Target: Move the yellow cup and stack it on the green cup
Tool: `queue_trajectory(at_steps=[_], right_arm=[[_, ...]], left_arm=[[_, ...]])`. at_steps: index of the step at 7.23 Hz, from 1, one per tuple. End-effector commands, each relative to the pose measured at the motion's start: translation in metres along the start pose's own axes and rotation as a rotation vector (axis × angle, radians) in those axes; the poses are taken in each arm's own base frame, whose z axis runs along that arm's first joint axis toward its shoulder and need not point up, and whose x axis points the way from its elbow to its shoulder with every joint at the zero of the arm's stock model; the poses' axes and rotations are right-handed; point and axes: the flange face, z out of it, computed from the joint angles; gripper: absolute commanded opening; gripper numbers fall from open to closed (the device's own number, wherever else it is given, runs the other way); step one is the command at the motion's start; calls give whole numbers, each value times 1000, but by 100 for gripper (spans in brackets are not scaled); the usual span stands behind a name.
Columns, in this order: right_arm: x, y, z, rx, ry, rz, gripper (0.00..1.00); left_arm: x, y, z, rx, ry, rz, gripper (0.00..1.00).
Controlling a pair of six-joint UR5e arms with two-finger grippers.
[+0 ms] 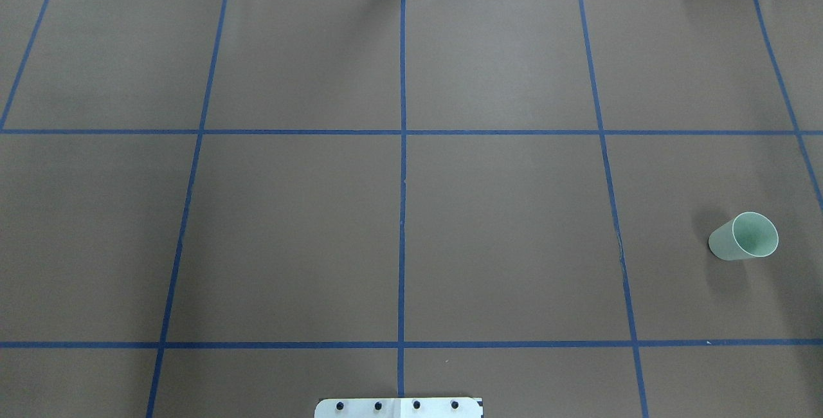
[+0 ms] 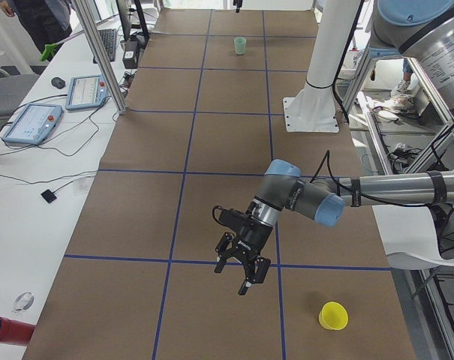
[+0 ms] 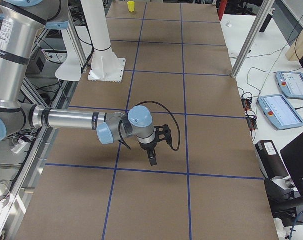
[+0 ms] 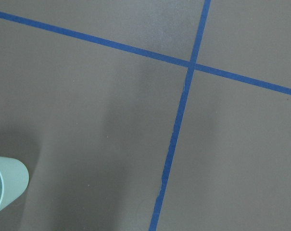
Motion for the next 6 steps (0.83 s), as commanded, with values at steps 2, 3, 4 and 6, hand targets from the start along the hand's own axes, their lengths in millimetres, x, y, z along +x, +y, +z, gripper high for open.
queue_trajectory(at_steps=[2,3,4,6], right_arm=[[-1,0,1,-1,0,-6,100],[-2,-1,1,9,-1,-14,100],[-2,-1,0,16,-2,-22,100],[-4,-3,0,27,-5,-33,100]], left_arm=[[-29,33,30,53,-428,-139,100],[-39,46,35,69,-541,-184,100],[-48,57,37,94,-656,-221,100],[-13,91,25,73,-791,-336,100]])
